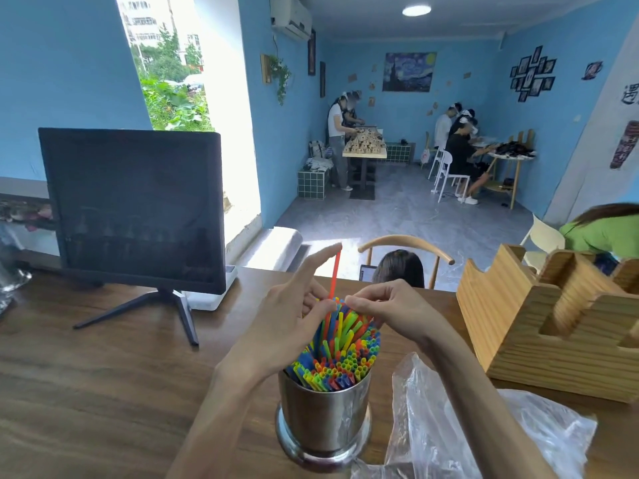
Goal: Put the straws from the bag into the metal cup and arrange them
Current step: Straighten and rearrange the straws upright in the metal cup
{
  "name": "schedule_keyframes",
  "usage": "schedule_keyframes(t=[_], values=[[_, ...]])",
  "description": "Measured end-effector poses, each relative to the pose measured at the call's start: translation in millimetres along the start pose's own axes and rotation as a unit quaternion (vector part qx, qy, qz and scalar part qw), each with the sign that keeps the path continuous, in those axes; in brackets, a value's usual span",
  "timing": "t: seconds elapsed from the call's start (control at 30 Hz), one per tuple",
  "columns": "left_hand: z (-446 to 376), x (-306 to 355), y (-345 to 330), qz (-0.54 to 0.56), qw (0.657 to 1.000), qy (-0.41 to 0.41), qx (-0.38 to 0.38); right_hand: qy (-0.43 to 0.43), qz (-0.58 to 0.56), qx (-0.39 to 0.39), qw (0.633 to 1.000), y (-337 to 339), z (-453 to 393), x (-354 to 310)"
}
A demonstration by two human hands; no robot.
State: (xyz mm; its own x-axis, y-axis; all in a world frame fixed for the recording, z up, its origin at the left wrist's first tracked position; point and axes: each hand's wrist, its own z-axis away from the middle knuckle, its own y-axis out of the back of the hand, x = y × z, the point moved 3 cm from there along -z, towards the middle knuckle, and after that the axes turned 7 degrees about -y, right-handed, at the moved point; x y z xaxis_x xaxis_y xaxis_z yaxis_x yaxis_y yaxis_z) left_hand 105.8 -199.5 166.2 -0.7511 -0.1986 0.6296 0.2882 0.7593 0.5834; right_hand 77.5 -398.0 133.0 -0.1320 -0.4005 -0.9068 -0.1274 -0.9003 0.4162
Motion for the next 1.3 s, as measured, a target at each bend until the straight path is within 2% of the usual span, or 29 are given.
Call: schedule_keyframes(t=[0.2,0.4,0.5,0.6,0.7,0.77,0.87,1.07,1.3], values=[[3,-4,7,-0.071,0.997,0.015,-0.008,-0.027,-0.026,-0.027,0.999,5,-9,1],[6,-8,9,-0.069,0.997,0.035,-0.025,-0.022,0.002,-0.048,0.999,10,-14,-1],[7,-8,10,-0.063,0.996,0.045,-0.033,0.012,0.029,-0.018,0.999,11,-12,-8],[7,-8,11,-0.063,0.996,0.055,-0.036,0.053,0.112,0.037,0.992,7,-7,-17],[7,-5,11,-0.064,0.996,0.051,-0.024,0.082,0.222,0.122,0.964,4,3,-35],[5,-3,10,-0.062,0.997,0.047,-0.009,0.107,0.251,0.16,0.949,8,12,-52],[-2,-4,10,-0.04,0.998,0.043,0.029,0.149,0.225,0.207,0.94,21,32,-83],[-10,-3,0,-0.043,0.998,0.025,-0.033,0.257,0.17,0.287,0.907,36,67,-118],[-7,5,10,0.142,0.988,0.044,-0.039,0.32,0.023,0.355,0.878,59,75,-110]])
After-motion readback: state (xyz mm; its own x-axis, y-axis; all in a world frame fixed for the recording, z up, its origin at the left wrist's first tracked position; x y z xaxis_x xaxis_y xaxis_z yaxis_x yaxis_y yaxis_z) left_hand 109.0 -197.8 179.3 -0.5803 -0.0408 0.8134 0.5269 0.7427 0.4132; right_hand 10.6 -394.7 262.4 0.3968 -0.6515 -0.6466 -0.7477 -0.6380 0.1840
